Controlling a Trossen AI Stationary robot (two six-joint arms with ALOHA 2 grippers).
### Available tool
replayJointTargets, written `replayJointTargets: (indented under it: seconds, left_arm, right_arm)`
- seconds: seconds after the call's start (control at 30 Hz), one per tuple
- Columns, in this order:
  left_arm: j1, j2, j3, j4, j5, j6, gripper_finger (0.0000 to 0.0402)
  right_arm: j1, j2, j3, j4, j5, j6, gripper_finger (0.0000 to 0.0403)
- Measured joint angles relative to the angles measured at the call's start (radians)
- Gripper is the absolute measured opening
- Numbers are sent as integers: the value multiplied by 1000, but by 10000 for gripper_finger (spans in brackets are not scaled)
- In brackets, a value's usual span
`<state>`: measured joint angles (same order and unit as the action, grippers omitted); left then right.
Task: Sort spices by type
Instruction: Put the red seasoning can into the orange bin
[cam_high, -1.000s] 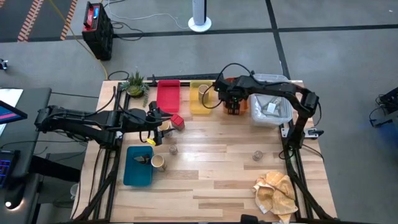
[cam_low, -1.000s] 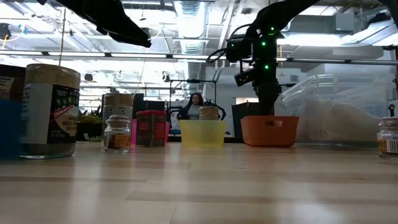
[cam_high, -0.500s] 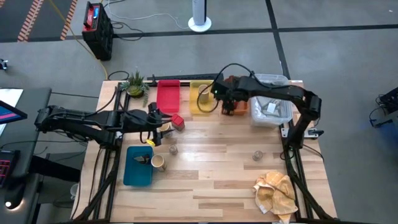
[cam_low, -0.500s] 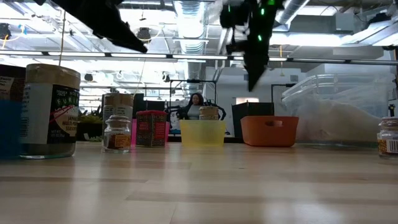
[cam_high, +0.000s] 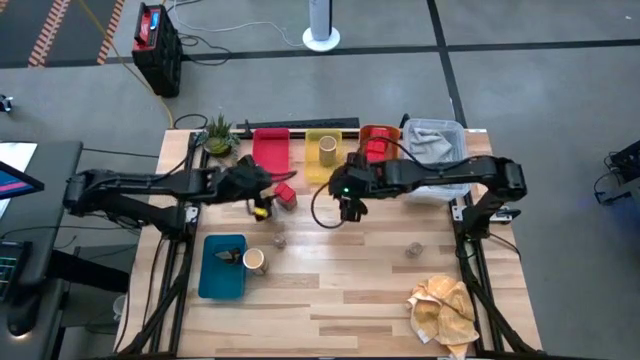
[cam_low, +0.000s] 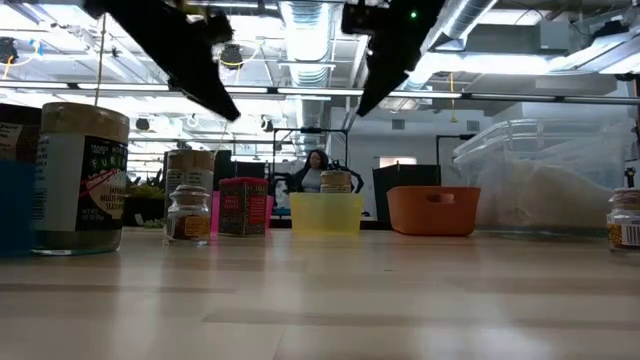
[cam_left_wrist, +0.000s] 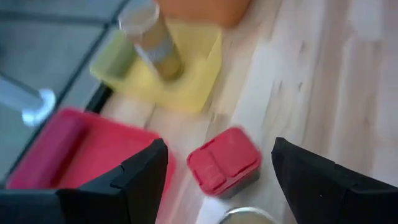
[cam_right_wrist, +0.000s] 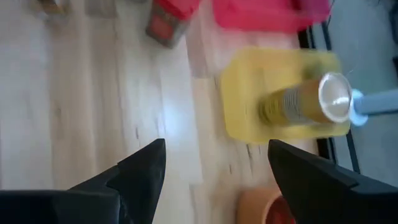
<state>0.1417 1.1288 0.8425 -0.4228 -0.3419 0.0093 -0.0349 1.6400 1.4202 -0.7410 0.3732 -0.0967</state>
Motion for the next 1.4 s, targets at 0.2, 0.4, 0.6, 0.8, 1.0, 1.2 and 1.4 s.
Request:
replayJointTargets:
  seconds: [0.2,0.4,0.6,0.8,1.0,1.2,1.4]
  left_arm:
    - [51,214,160,-146,53,56,277]
    - [70,377,289,-256,51,89,277]
    - [88,469,310,-252,49,109,277]
    - [88,526,310,-55,49,157,277]
    - [58,524,319,228,134,223,277]
    - [33,489,399,176,180,256,277]
    - [-33,326,294,220,148,232,277]
  right_arm:
    - [23,-178,-147,172,151,20,317]
    - [58,-371,-298,388,170,20,317]
    - [96,-489,-464,496,177,22,317]
    - [106,-539,-532,541,202,14,317]
    - [125,-570,-535,534,205,46,317]
    - [161,-565,-538,521,205,78,317]
    - [141,-501,-548,531,205,149,317]
